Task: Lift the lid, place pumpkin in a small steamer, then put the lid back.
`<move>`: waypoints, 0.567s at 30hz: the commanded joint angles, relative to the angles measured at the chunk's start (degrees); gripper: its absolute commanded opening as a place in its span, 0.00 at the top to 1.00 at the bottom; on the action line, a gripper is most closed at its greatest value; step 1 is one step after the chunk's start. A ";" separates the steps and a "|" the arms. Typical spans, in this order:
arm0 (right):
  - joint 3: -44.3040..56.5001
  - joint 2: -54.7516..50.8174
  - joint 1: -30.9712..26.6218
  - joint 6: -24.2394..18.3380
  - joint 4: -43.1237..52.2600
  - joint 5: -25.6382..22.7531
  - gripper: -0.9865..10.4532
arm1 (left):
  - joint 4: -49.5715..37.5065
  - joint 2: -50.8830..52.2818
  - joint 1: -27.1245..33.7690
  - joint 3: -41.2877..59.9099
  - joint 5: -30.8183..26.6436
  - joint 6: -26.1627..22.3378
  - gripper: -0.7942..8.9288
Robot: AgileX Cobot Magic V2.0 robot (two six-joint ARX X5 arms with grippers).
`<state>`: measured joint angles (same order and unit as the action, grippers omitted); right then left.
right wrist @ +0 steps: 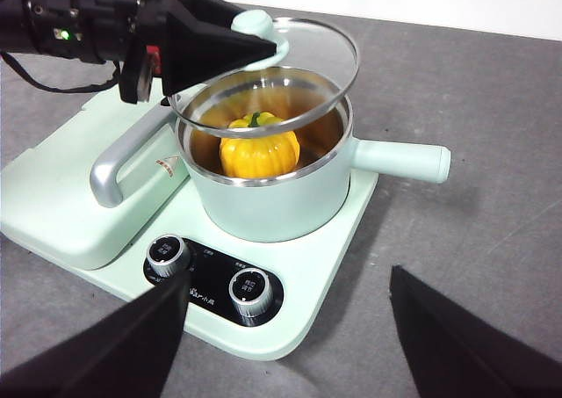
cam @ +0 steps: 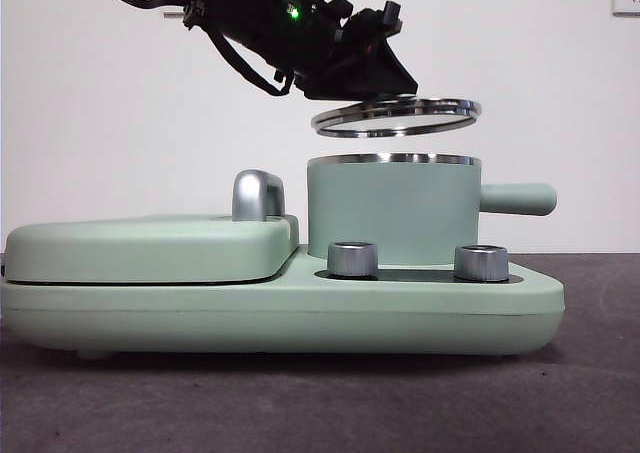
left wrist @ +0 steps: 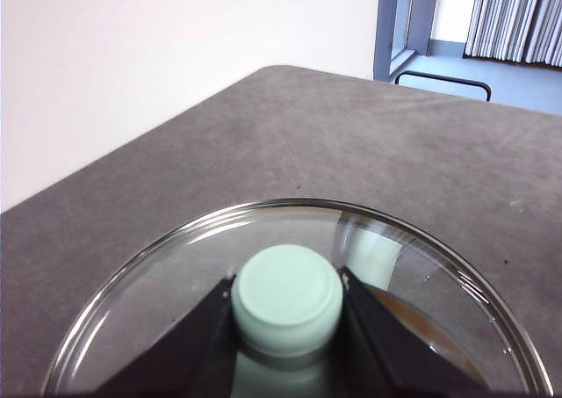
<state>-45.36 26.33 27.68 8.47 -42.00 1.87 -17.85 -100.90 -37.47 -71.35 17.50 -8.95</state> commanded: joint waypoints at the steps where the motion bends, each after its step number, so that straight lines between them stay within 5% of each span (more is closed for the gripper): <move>1: -0.26 0.13 0.31 0.79 0.31 -0.02 0.61 | -1.46 -1.42 -0.42 -1.90 0.17 -0.79 0.90; 17: -0.26 0.13 0.31 2.05 0.33 -0.42 0.61 | 2.25 -3.30 -0.42 -1.88 0.52 -4.61 0.90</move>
<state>-45.36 26.33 27.68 9.91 -42.00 1.67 -15.16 -103.42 -37.47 -71.59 17.76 -12.49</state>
